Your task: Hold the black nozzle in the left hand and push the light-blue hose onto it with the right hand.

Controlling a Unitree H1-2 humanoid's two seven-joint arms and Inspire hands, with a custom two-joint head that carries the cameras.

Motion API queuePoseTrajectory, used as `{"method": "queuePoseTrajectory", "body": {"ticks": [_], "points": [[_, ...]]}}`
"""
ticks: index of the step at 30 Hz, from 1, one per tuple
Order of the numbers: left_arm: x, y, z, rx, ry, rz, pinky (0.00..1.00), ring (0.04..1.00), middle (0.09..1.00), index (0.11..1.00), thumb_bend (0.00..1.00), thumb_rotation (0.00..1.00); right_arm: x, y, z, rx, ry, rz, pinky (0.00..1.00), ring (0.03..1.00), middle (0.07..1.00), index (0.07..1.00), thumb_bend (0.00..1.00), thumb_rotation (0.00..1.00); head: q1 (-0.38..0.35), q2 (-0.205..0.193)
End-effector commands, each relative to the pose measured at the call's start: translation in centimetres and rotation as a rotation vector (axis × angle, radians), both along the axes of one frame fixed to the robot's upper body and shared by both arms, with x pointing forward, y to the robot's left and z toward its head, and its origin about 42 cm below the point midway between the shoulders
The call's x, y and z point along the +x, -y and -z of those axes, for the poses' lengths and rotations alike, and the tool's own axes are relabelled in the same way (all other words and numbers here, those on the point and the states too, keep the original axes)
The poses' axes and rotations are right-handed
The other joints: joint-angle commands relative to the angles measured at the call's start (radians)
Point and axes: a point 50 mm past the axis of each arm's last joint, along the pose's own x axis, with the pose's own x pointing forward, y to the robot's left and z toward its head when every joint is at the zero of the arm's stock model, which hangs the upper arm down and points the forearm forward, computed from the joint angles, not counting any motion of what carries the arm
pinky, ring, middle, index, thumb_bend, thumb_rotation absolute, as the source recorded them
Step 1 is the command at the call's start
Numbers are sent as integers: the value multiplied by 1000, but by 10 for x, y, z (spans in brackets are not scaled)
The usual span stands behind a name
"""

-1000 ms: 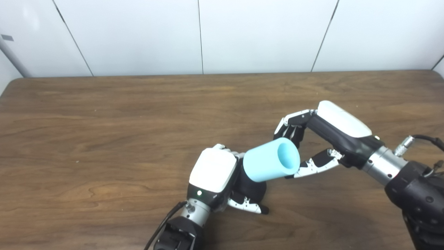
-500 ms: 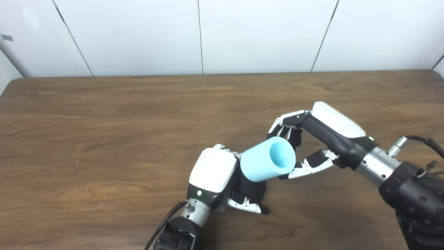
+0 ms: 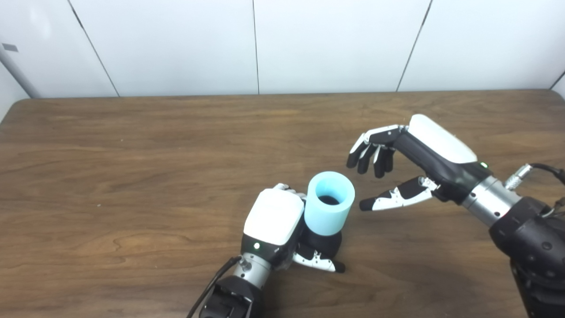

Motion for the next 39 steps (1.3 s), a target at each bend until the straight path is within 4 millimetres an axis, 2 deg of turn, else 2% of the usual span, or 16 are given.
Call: {"method": "queuePoseTrajectory", "body": {"ticks": [1,12,13,16,17,19,20,21,22,23,26,31,39], "points": [[-2,1,9,47,-19,-5,739,570,481,488,526,0,1,3,-13,-5,68,8,338,376,502,538,511,0,2,2],[-2,1,8,46,-23,-10,742,573,469,494,526,0,-3,9,-20,-32,63,21,320,372,496,553,509,0,-2,5],[-2,1,8,47,-22,-10,742,572,470,493,526,0,-5,9,-20,-37,82,20,342,379,492,556,510,0,-2,5],[-2,1,8,47,-21,-10,739,571,470,493,526,0,-10,7,-22,-72,137,5,463,517,485,516,524,2,-2,5],[-2,1,8,47,-21,-10,737,570,467,494,526,0,-12,6,-22,-90,147,4,522,591,592,504,519,88,2,5],[-2,0,8,45,-20,-11,737,570,464,494,526,0,-16,5,-22,-115,159,-1,576,655,667,499,516,136,2,6],[-1,0,8,48,-22,-12,735,568,461,495,526,0,-20,4,-21,-128,160,-8,641,726,730,628,593,238,2,6],[-1,0,8,49,-23,-12,738,570,464,495,526,0,-22,4,-21,-136,160,-14,716,801,797,732,622,330,2,6],[-1,0,8,50,-24,-13,739,570,466,494,526,0,-25,4,-20,-142,160,-19,750,836,828,778,631,373,1,7],[-1,0,8,50,-25,-13,739,571,467,494,526,0,-27,3,-19,-146,161,-27,763,850,841,793,630,390,0,7],[-1,-1,8,46,-26,-14,738,573,483,488,526,0,-34,4,-17,-148,164,-42,839,918,900,846,598,541,0,7],[0,-2,8,40,-31,-14,749,571,466,493,526,0,-47,3,-13,-141,192,-75,907,954,945,894,559,741,0,7],[2,-2,7,46,-39,-17,755,576,462,496,526,0,-60,-1,-9,-116,264,-122,927,951,948,891,528,820,0,7]]}}
